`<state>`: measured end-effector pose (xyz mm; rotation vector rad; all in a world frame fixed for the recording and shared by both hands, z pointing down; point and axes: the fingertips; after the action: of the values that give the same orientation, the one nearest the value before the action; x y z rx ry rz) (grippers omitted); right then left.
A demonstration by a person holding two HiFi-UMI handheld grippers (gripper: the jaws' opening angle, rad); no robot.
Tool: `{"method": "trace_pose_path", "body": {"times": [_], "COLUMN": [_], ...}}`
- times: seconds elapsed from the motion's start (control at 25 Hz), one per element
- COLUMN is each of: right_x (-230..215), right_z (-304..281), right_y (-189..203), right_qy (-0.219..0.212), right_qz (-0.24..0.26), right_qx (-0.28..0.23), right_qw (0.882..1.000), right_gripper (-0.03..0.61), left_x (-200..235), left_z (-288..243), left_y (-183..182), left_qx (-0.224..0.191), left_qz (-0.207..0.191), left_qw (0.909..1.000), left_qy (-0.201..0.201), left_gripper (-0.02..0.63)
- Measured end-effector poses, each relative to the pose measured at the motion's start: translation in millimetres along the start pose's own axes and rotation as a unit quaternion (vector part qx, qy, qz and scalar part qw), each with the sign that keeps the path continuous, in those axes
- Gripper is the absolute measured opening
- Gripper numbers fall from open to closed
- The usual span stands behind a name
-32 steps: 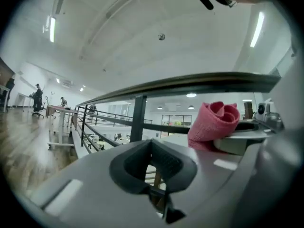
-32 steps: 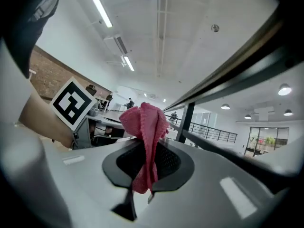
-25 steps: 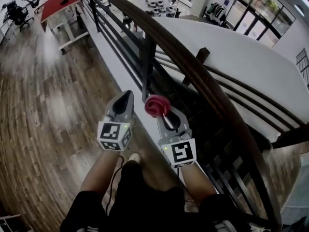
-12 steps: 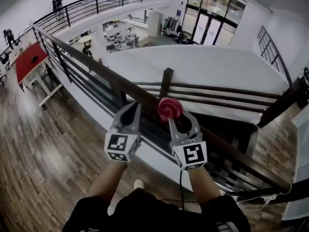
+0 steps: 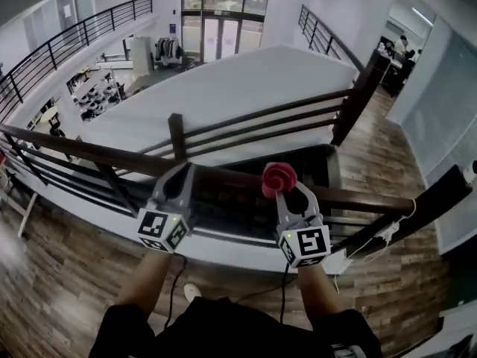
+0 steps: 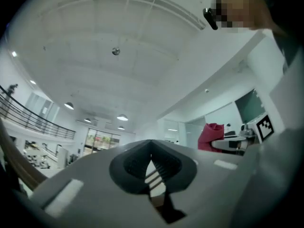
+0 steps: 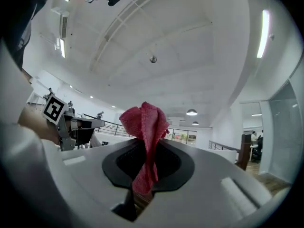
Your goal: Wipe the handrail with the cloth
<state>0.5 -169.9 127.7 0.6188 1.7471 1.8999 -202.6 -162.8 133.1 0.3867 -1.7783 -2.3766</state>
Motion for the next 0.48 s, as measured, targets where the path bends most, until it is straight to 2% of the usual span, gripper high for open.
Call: {"method": "trace_pose_path", "body": {"times": [0.12,0.28,0.4,0.48], "right_x": [-39,-66,-72,-82], "right_z": [59,139,183,210], "right_y": [-3,6,15,19], "right_qy": [0.051,0.113,0.127,0.144], "right_qz": [0.013,0.000,-0.014,-0.026], "right_qx": [0.004,0.006,0.005,0.000], "right_qw": [0.999,0.994,0.992,0.989], "right_gripper": [0.040,0.040,0.040,0.040], "left_x": [-45,-94,-120,-137], "left_z": [-13,12,23,18], "left_y": [11,11,15,14], "left_qx": [0.007,-0.001,0.001,-0.001], "left_qz": [0.015,0.032,0.055,0.051], "left_qw": [0.9983,0.9970,0.9955,0.9942], "left_qy": [0.056,0.070,0.077,0.095], "left_gripper": [0.000,0.000,0.000,0.000]}}
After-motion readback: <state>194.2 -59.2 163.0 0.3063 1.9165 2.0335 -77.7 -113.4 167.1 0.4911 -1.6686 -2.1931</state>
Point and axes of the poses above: the fingertips, and each gripper's own axes: z backward along the fingers, x to its left, y out of its underside, and after that the axes turned 12 degrees about -z, right-handed
